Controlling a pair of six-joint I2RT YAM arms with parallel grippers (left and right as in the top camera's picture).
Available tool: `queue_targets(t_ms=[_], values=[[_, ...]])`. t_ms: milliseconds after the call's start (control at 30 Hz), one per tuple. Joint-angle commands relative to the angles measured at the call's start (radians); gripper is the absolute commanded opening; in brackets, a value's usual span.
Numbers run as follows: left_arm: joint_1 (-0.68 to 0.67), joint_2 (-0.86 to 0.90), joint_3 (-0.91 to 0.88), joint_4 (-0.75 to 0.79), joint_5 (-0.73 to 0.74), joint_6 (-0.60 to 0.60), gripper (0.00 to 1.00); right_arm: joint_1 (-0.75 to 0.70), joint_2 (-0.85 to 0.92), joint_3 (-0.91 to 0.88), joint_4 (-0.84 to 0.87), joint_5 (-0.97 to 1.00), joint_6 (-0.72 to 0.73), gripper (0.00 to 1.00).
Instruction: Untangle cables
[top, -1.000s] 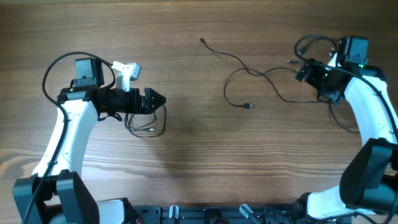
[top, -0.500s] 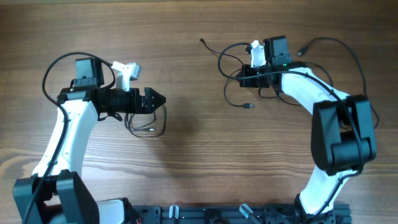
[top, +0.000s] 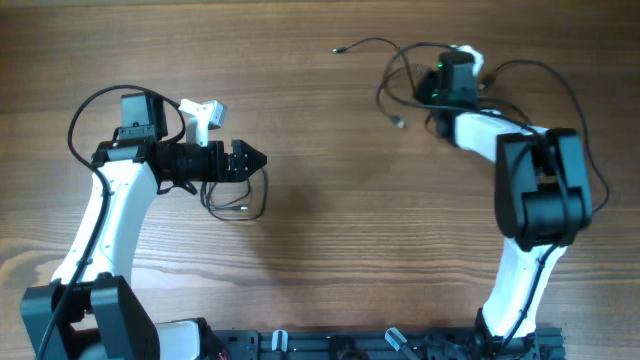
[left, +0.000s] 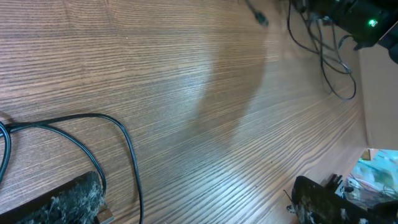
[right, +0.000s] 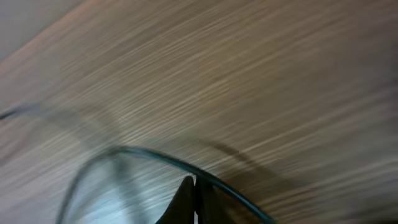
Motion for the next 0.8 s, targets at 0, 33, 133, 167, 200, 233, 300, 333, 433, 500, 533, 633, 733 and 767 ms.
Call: queue_targets(t_ms=[0,33,133,167,200,233,300,333,433,500,533,633,733,767], values=[[0.001,0.006,-0.006,0.003,-0.023,-0.013,1.00,-0.126,0.023,0.005,-0.035,0.086,0.014,0.04],[0.001,0.006,-0.006,0.004,-0.029,-0.013,1.00,-0.158,0.023,0.005,-0.049,0.082,0.014,0.04],[0.001,0.006,-0.006,0.009,-0.036,-0.013,1.00,-0.266,0.023,0.005,-0.054,0.008,-0.028,0.04],[0.001,0.006,-0.006,0.012,-0.036,-0.013,1.00,-0.288,0.023,0.005,-0.038,-0.031,-0.066,0.04],[0.001,0.006,-0.006,0.014,-0.036,-0.013,1.00,-0.306,0.019,0.006,-0.016,-0.087,-0.119,0.04],[0.001,0.006,-0.006,0.015,-0.036,-0.013,1.00,-0.321,0.009,0.008,0.011,-0.158,-0.181,0.04],[0.001,0.006,-0.006,0.016,-0.036,-0.013,1.00,-0.335,-0.051,0.032,0.040,-0.257,-0.232,0.05],[0.001,0.006,-0.006,0.020,-0.039,-0.013,1.00,-0.333,-0.089,0.046,0.045,-0.288,-0.231,0.19],[0.002,0.006,-0.006,0.058,-0.246,-0.182,1.00,-0.311,-0.200,0.057,0.036,-0.386,-0.227,1.00],[0.002,0.006,-0.006,0.062,-0.472,-0.363,1.00,-0.274,-0.274,0.057,-0.039,-0.467,-0.227,1.00],[0.002,0.006,-0.006,0.053,-0.547,-0.435,1.00,-0.255,-0.294,0.057,-0.093,-0.511,-0.226,1.00],[0.002,0.006,-0.006,0.040,-0.704,-0.612,1.00,-0.172,-0.297,0.057,-0.259,-0.665,-0.216,1.00],[0.040,0.006,-0.006,0.053,-0.712,-0.684,1.00,-0.057,-0.297,0.057,-0.404,-0.702,-0.110,1.00],[0.071,0.006,-0.006,0.054,-0.709,-0.694,1.00,-0.012,-0.297,0.057,-0.433,-0.701,-0.058,1.00]])
